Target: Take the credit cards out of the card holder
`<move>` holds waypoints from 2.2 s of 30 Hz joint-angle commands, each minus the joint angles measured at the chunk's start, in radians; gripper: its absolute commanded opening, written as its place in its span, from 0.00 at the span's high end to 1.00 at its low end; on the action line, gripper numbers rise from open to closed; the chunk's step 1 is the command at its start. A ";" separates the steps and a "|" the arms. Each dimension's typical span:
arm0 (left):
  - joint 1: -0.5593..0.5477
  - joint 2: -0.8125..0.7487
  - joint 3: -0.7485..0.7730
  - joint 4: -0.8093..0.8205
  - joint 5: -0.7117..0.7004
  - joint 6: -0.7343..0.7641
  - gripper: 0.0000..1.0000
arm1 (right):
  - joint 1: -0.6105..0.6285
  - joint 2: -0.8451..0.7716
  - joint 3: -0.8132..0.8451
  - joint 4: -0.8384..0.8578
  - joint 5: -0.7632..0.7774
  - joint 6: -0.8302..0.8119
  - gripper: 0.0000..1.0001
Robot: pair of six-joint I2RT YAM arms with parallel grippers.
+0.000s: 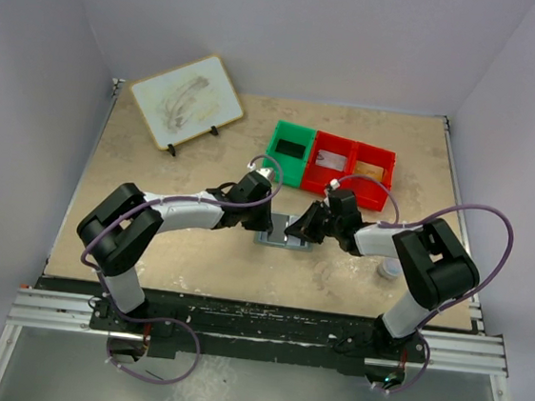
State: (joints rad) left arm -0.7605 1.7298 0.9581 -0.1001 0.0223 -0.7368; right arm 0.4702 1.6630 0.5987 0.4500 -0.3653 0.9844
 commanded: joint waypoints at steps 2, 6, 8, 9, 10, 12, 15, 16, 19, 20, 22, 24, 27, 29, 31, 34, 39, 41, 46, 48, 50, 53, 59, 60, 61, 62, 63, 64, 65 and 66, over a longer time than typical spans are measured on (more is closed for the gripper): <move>-0.004 0.014 -0.012 -0.044 -0.021 0.018 0.90 | -0.004 -0.045 -0.012 -0.027 0.035 -0.001 0.94; -0.004 0.030 -0.009 -0.058 -0.022 0.022 0.91 | -0.009 -0.063 -0.009 -0.045 0.044 -0.016 0.98; -0.004 0.035 -0.012 -0.056 -0.026 0.020 0.91 | -0.011 -0.060 -0.008 -0.046 0.038 -0.019 1.00; -0.004 0.035 -0.013 -0.057 -0.027 0.021 0.91 | -0.014 -0.060 -0.012 -0.045 0.036 -0.020 1.00; -0.005 0.036 -0.014 -0.059 -0.032 0.022 0.92 | -0.015 -0.062 -0.013 -0.045 0.037 -0.020 1.00; -0.004 0.037 -0.015 -0.066 -0.039 0.025 0.92 | -0.019 -0.068 -0.020 -0.046 0.040 -0.018 1.00; -0.005 0.040 -0.019 -0.074 -0.047 0.030 0.92 | -0.030 -0.078 -0.026 -0.050 0.039 -0.019 1.00; -0.006 0.040 -0.018 -0.075 -0.048 0.032 0.92 | -0.035 -0.080 -0.029 -0.049 0.037 -0.022 1.00; -0.006 0.043 -0.021 -0.075 -0.048 0.034 0.92 | -0.050 -0.084 -0.041 -0.033 0.008 -0.024 1.00; -0.006 0.043 -0.021 -0.075 -0.048 0.036 0.92 | -0.057 -0.083 -0.046 -0.014 -0.017 -0.024 1.00; -0.006 0.050 -0.020 -0.074 -0.047 0.038 0.92 | -0.064 -0.082 -0.050 0.006 -0.050 -0.026 1.00; -0.006 0.055 -0.020 -0.076 -0.047 0.039 0.92 | -0.065 -0.083 -0.044 -0.012 -0.055 -0.035 1.00; -0.006 0.057 -0.023 -0.072 -0.048 0.036 0.93 | -0.073 -0.082 -0.035 -0.045 -0.057 -0.054 1.00; -0.008 0.057 -0.023 -0.071 -0.049 0.037 0.93 | -0.075 -0.081 -0.023 -0.079 -0.041 -0.071 1.00; -0.007 0.057 -0.023 -0.074 -0.049 0.038 0.93 | -0.075 -0.086 -0.016 -0.121 -0.010 -0.087 1.00; -0.007 0.055 -0.023 -0.075 -0.051 0.038 0.93 | -0.076 -0.100 -0.014 -0.157 0.027 -0.100 1.00; -0.011 0.034 -0.018 -0.069 -0.046 0.030 0.92 | -0.076 -0.094 -0.024 -0.114 -0.007 -0.095 1.00; -0.013 0.012 -0.006 -0.059 -0.029 0.025 0.89 | -0.076 -0.082 -0.030 -0.094 -0.018 -0.084 1.00; -0.018 -0.042 0.037 -0.003 0.025 -0.004 0.80 | -0.076 -0.058 -0.038 -0.055 -0.033 -0.070 1.00; -0.021 -0.037 0.056 0.015 0.045 -0.008 0.79 | -0.076 -0.053 -0.038 -0.047 -0.039 -0.067 1.00; -0.024 -0.007 0.073 0.014 0.060 -0.006 0.78 | -0.076 -0.052 -0.041 -0.043 -0.038 -0.065 1.00; -0.033 0.022 0.080 0.030 0.071 -0.012 0.77 | -0.076 -0.056 -0.046 -0.042 -0.039 -0.063 1.00; -0.043 0.059 0.078 0.035 0.065 -0.016 0.76 | -0.076 -0.055 -0.047 -0.038 -0.041 -0.061 1.00; -0.045 0.065 0.076 0.027 0.057 -0.016 0.76 | -0.076 -0.055 -0.047 -0.039 -0.041 -0.063 1.00; -0.044 0.067 0.075 0.019 0.043 -0.016 0.76 | -0.076 -0.057 -0.046 -0.041 -0.042 -0.064 1.00; -0.045 0.070 0.070 0.011 0.031 -0.017 0.76 | -0.076 -0.057 -0.046 -0.042 -0.042 -0.064 1.00; -0.046 0.073 0.068 -0.002 0.018 -0.018 0.77 | -0.076 -0.058 -0.045 -0.044 -0.043 -0.065 1.00; -0.046 0.076 0.069 -0.022 0.000 -0.017 0.78 | -0.076 -0.061 -0.046 -0.047 -0.040 -0.064 1.00; -0.046 0.075 0.067 -0.040 -0.016 -0.014 0.79 | -0.076 -0.063 -0.046 -0.048 -0.039 -0.064 1.00; -0.047 0.075 0.064 -0.062 -0.032 -0.013 0.79 | -0.076 -0.066 -0.046 -0.049 -0.037 -0.066 1.00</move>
State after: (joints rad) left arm -0.8021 1.7824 1.0100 -0.0814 0.0677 -0.7494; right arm 0.3981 1.6032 0.5602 0.4011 -0.4072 0.9241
